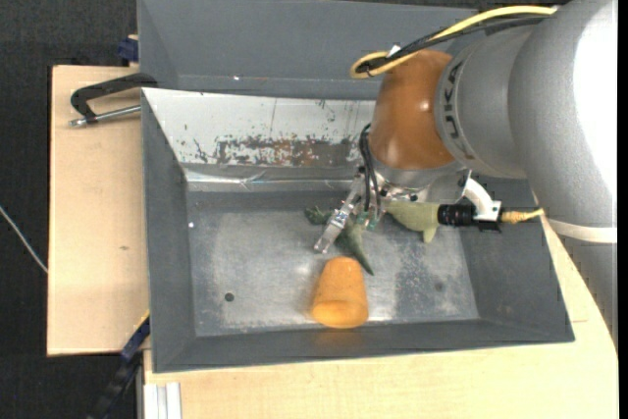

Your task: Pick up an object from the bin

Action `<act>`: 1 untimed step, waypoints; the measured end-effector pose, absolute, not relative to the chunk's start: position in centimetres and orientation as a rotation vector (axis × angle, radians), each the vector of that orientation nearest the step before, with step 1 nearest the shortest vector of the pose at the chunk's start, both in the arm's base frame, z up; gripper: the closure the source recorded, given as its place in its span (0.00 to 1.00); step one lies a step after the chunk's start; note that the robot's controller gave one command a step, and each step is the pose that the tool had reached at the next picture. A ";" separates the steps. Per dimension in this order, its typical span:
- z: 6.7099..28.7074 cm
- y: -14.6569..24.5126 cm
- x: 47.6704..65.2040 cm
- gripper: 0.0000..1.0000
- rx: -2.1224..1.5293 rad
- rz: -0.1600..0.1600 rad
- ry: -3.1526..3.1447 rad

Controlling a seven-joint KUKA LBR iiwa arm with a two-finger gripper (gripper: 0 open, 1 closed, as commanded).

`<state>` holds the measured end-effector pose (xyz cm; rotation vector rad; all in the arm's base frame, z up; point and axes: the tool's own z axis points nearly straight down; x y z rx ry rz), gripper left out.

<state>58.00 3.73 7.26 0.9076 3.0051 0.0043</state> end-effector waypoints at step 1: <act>7.4 3.8 58.1 0.00 0.904 0.004 3.006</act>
Offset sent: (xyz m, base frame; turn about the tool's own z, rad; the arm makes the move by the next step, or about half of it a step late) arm 0.0000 0.0000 0.0000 0.0000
